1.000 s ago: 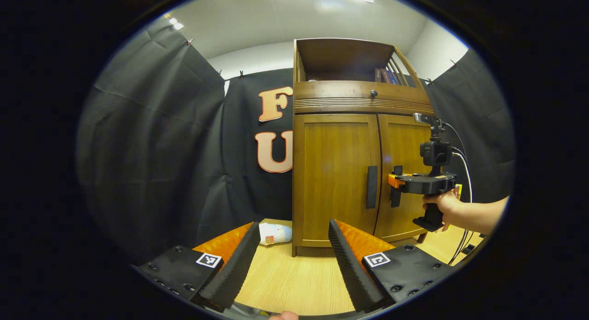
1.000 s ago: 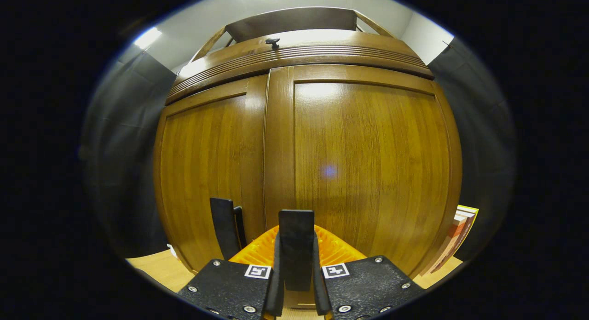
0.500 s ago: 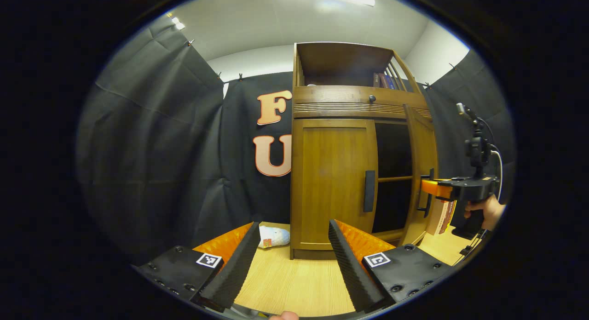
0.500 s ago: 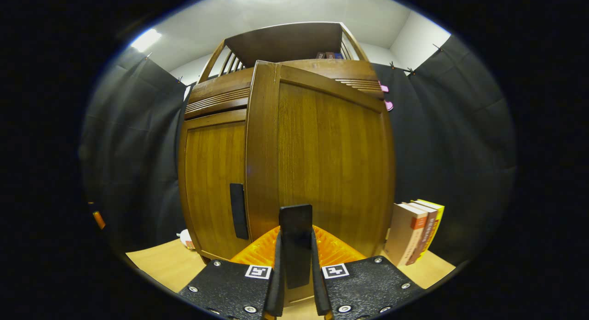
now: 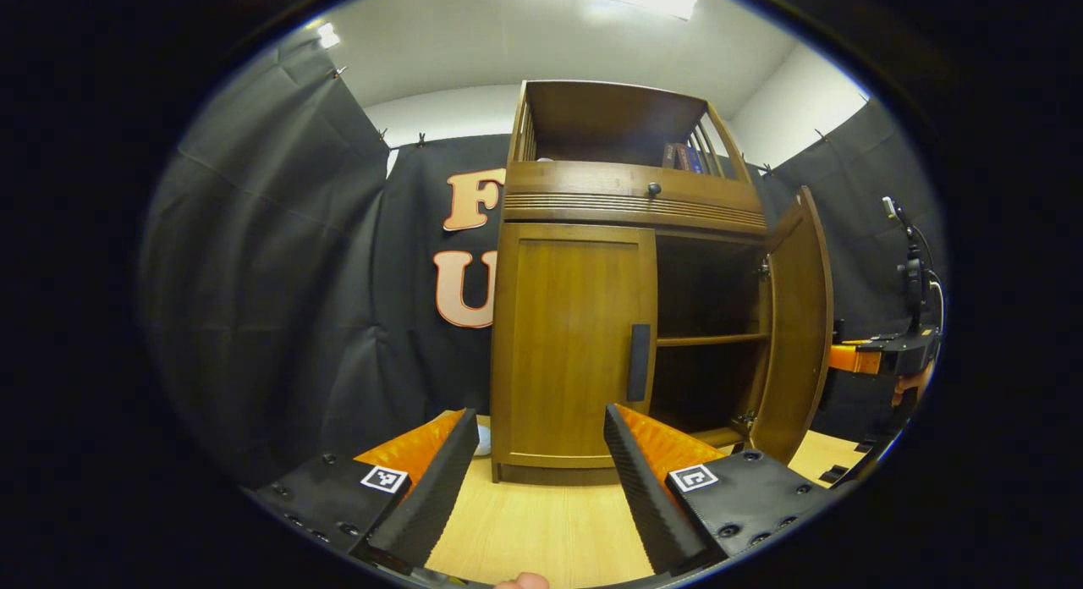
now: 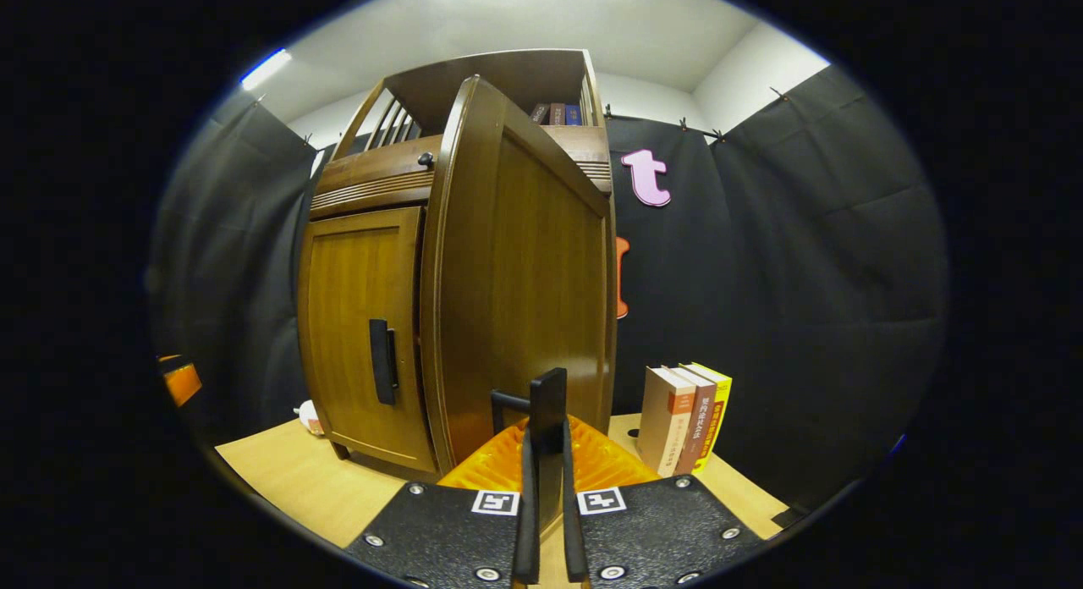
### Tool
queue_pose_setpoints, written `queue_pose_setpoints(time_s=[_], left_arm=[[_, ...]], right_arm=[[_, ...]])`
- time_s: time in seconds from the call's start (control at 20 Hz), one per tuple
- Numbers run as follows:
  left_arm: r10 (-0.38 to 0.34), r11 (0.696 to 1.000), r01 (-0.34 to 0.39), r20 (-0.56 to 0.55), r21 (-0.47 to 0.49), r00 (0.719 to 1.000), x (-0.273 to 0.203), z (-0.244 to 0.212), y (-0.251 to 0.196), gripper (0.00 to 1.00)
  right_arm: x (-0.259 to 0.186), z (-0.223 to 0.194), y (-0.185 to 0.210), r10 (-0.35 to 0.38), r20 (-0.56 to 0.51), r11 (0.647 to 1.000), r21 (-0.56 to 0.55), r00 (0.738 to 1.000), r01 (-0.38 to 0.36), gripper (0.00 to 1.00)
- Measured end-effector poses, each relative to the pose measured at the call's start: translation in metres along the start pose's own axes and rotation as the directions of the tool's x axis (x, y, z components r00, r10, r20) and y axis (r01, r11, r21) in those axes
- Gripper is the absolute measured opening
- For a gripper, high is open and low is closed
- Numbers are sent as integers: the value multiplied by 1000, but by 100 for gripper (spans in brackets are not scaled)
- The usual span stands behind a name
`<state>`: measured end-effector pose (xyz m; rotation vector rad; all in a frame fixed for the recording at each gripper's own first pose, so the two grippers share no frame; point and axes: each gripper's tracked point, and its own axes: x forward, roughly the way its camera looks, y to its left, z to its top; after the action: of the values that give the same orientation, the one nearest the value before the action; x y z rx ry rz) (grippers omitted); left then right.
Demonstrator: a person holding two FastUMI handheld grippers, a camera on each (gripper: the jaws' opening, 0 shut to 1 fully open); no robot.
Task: Open the right door of the double-door shoe cabinet with the right hand, and open the left door with the left hand.
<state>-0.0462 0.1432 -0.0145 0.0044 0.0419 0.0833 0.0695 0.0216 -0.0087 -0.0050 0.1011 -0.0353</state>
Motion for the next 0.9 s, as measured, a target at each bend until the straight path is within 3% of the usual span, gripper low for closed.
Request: queue_pose_setpoints(time_s=[0.1, 0.15, 0.35, 0.9], left_arm=[[-1, 1000, 1, -6, -7, 1000, -3, -2, -7, 99], [2, 1000, -2, -8, -13, 1000, -4, -5, -11, 96], [19, 1000, -20, -23, -16, 1000, -6, -9, -18, 96], [88, 995, -90, -39, -36, 995, 6, -18, -43, 94]], right_arm=[[-2, -2, -24, -13, -10, 1000, -4, 1000, 13, 10], [-3, -3, -35, -33, -15, 999, -12, 999, 32, 10], [-7, 0, -79, -88, -22, 996, 1, 996, 88, 2], [-3, -2, -124, 83, -10, 996, 42, 997, -82, 0]])
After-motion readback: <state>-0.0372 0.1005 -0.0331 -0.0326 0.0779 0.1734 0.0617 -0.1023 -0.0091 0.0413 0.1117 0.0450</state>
